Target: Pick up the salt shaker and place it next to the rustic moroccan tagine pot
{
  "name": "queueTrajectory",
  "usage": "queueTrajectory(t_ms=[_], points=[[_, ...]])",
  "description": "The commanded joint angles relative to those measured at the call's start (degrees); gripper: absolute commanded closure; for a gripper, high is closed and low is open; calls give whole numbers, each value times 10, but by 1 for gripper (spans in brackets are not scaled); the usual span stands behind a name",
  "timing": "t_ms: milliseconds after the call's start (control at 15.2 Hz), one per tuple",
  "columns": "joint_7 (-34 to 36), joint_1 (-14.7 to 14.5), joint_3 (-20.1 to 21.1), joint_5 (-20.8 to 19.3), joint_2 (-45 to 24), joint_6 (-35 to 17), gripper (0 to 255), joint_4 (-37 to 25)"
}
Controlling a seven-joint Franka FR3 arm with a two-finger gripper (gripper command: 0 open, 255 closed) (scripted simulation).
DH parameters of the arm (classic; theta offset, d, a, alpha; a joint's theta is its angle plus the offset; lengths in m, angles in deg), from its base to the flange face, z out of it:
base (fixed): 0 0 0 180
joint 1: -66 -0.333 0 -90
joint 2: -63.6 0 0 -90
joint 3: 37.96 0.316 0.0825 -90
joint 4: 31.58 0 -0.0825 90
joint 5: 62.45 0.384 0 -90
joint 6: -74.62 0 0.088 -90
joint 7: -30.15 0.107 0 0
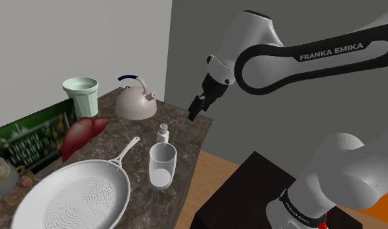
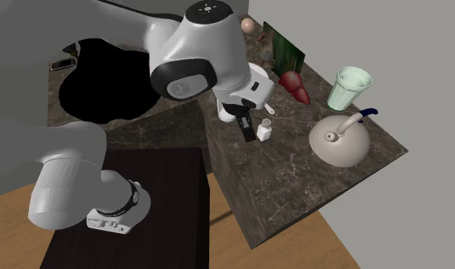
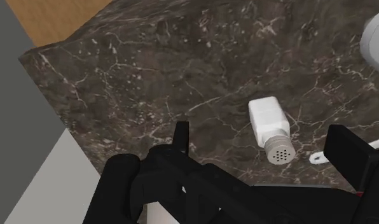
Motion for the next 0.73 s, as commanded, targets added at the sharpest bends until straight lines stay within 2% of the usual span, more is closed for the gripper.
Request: queueTrajectory(t_ms=[0,330,528,660], points=[[-1,-4,11,1,-39,-55,0,5],[6,-5,41,-13,-149,-178,0,-5],[24,2,61,-44,-222,-246,0,-23],[33,5,65,-57,-242,-262,0,-27]])
